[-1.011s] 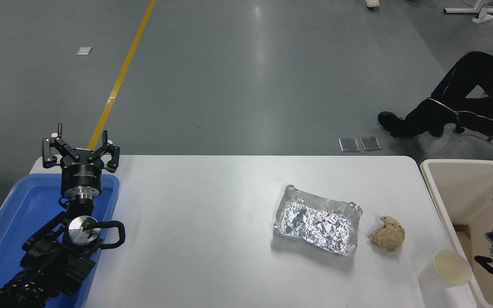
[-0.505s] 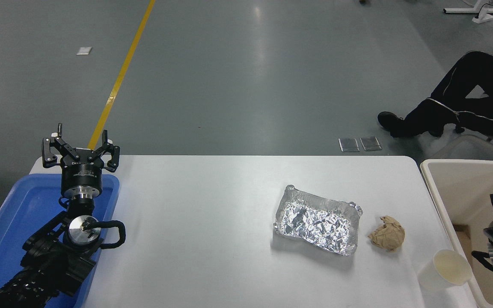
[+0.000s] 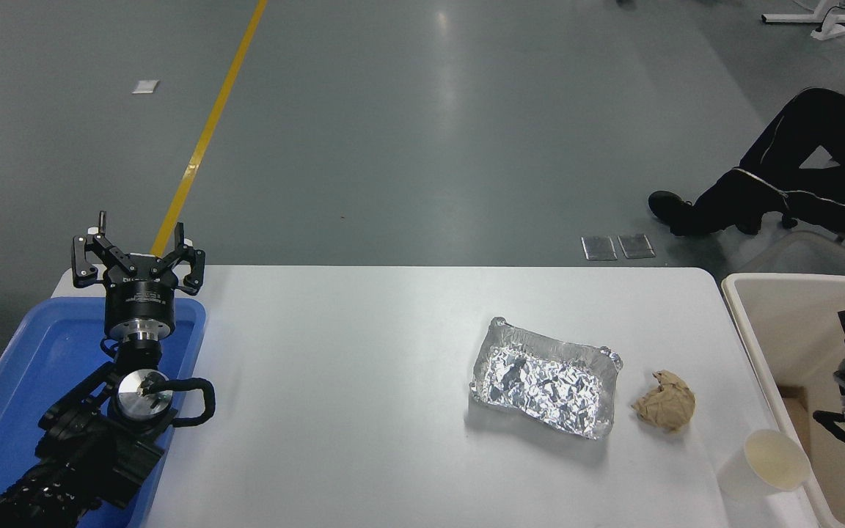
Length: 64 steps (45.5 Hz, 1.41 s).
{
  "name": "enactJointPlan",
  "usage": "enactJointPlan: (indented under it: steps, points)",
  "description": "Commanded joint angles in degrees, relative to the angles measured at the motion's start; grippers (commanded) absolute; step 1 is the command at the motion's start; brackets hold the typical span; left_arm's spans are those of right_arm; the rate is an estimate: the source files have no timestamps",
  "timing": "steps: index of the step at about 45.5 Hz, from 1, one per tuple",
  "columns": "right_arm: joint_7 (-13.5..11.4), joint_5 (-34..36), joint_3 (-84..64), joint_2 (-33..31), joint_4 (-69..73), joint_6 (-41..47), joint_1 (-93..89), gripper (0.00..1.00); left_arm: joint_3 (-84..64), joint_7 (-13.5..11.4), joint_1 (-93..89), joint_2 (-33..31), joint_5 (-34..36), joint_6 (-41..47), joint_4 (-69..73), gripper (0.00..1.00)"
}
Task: Pick up paper cup place in dustbin
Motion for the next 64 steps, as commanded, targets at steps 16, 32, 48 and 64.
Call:
enactJointPlan:
  steps: [16, 32, 48, 64]
  points:
    - [0.2, -0.6, -46.5, -2.5, 38.2, 11.5, 44.1, 1.0, 0.0, 0.1, 0.0, 0.0, 0.0, 0.0, 0.0, 0.99]
    - [0.2, -11.9, -48.4, -1.2, 62.2, 29.3, 72.9, 1.0, 0.0, 0.1, 0.0, 0.0, 0.0, 0.0, 0.0, 0.99]
    - [0.3, -27.8, -49.2, 6.1, 78.1, 40.8, 93.2, 1.0, 0.0, 0.1, 0.0, 0.1, 0.0, 0.0, -0.1, 0.99]
    - [4.7, -21.7, -46.8, 8.6, 79.3, 52.1, 100.6, 1.0, 0.0, 0.1, 0.0, 0.1, 0.0, 0.0, -0.1, 0.99]
